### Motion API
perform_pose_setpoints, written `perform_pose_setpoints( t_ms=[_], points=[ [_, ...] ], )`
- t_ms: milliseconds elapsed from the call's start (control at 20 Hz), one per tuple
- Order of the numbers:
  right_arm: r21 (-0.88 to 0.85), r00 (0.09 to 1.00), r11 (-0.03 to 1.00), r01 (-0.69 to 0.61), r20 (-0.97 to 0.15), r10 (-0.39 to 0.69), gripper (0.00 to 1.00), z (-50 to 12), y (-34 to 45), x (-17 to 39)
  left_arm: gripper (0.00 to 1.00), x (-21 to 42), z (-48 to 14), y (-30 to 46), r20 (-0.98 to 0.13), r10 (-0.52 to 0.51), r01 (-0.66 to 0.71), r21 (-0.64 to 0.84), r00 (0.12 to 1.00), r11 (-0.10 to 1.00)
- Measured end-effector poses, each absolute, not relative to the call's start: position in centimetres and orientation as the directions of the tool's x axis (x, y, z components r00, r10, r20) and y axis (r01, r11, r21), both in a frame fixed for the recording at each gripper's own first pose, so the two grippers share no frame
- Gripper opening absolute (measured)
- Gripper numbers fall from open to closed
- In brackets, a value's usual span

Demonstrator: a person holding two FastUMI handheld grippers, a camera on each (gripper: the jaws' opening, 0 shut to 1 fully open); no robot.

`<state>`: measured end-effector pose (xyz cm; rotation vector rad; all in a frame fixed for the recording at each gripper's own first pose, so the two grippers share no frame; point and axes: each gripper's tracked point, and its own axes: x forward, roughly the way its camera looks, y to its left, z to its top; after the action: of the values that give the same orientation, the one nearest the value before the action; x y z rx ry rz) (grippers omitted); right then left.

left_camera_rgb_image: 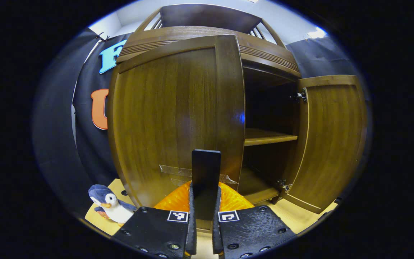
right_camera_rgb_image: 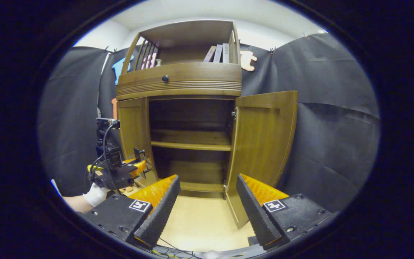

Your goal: Open the right door of the double-door shoe cabinet with the right hand, and open the left door with the left hand.

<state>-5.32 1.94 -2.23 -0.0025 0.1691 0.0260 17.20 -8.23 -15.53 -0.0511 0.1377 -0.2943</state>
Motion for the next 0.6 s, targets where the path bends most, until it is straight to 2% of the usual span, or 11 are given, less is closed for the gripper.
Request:
perform_pose_setpoints(
  t_ms=[600],
  points=[
    [0.035,0.981,0.996,-0.081,-0.172,0.086,0.99,-3.2,3.6,-7.1,0.16,11.9,-15.7,-2.5,-0.136,-0.211,0.203,-0.068,0.968,0.977]
  ],
)
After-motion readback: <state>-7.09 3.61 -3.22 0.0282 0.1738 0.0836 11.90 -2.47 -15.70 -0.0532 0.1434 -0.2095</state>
